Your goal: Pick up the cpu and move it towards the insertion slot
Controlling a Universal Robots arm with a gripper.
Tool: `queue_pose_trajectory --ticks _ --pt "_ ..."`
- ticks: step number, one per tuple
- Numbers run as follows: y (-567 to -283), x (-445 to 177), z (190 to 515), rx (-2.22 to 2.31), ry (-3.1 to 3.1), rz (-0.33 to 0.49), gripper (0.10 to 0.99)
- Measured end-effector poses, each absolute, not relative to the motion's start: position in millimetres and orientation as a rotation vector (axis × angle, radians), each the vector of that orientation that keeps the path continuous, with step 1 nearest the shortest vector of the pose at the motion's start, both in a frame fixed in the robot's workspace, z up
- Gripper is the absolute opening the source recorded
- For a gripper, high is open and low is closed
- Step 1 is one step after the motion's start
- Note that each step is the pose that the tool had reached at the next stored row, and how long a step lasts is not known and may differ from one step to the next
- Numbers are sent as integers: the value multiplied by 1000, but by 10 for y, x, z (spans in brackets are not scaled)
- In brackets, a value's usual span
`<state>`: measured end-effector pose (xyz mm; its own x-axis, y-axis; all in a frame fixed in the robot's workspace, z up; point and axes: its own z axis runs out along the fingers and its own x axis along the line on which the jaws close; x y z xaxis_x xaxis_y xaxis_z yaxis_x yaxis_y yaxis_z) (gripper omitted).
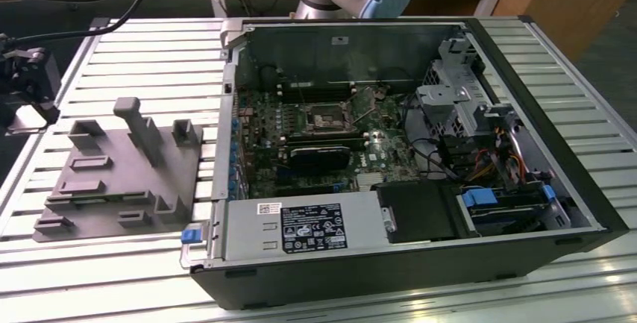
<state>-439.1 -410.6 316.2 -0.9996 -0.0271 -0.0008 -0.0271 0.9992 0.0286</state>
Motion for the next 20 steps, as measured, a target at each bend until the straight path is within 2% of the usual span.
queue_pose_trajectory --ticks 20 --pt "-4106 -4392 3389 -43 3140 49 541"
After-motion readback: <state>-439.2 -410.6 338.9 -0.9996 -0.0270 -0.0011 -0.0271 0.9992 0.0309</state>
